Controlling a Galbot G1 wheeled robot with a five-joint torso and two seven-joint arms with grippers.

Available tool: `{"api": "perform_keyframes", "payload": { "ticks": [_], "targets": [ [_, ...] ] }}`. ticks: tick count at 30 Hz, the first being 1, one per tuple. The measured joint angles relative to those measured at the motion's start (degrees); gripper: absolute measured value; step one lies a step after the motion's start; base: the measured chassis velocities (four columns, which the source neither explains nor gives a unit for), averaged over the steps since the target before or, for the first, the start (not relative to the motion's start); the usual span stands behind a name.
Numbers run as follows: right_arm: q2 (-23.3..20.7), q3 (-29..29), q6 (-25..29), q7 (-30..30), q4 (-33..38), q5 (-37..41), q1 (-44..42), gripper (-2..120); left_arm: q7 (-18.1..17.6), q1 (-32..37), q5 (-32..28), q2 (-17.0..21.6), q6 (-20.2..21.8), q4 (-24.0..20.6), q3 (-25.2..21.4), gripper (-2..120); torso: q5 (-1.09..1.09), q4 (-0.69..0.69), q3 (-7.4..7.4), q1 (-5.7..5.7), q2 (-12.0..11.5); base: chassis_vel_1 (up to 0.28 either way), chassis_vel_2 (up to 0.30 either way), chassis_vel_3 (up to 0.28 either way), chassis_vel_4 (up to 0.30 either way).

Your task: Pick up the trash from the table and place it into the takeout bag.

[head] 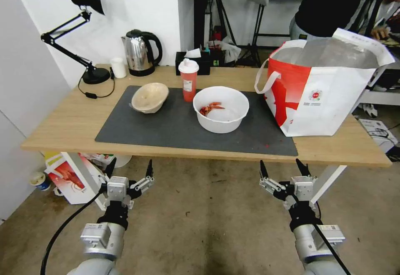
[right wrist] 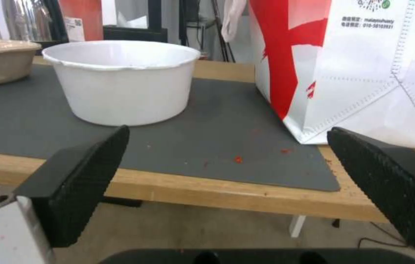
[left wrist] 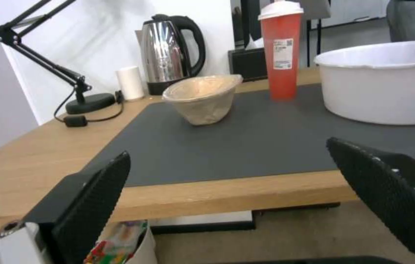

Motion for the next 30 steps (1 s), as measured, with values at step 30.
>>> {"api": "perform_keyframes", "payload": {
  "ticks": [30],
  "targets": [
    [0.0,0.0,0.0,0.0,0.0,0.0,0.0,100,0.0,0.0,0.0,0.0,0.0,0.0,0.0,100,0.0,0.0,0.0,0.0,0.0,0.0,0.0,0.0,0.0]
  ]
}}
